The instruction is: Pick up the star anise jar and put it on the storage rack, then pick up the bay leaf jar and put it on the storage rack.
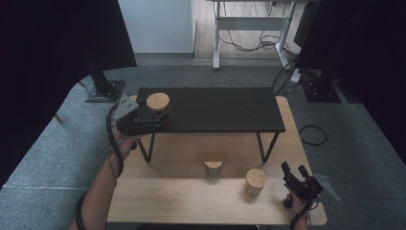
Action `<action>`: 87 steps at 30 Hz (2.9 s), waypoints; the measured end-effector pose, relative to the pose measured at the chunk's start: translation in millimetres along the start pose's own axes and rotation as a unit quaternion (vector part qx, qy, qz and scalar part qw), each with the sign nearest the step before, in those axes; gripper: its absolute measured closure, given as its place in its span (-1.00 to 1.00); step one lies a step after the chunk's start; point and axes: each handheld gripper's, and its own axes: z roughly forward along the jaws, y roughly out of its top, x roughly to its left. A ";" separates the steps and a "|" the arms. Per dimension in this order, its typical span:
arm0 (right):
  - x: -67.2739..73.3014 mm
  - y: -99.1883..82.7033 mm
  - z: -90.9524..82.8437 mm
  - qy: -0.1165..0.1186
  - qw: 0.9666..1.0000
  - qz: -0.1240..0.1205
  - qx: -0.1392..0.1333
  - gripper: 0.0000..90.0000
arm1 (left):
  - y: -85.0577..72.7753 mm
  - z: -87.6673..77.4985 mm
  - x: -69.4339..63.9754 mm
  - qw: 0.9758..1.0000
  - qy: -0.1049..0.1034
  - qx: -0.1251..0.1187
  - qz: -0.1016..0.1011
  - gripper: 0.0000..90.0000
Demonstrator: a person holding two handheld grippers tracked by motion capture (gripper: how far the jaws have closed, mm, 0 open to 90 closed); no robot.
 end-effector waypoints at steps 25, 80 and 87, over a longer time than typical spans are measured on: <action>0.7 -0.4 0.1 0.000 1.000 0.001 -0.001 -0.76 | -34.5 -51.0 -13.5 1.000 0.020 -0.012 0.007 -0.81; 1.6 -0.4 0.0 -0.003 1.000 -0.001 0.000 -0.76 | -206.1 -67.8 -41.9 0.991 -0.007 0.103 -0.081 -0.78; 2.1 -0.4 0.4 -0.004 1.000 -0.002 0.000 -0.76 | -210.9 -66.3 -39.6 0.990 -0.009 0.104 -0.092 -0.78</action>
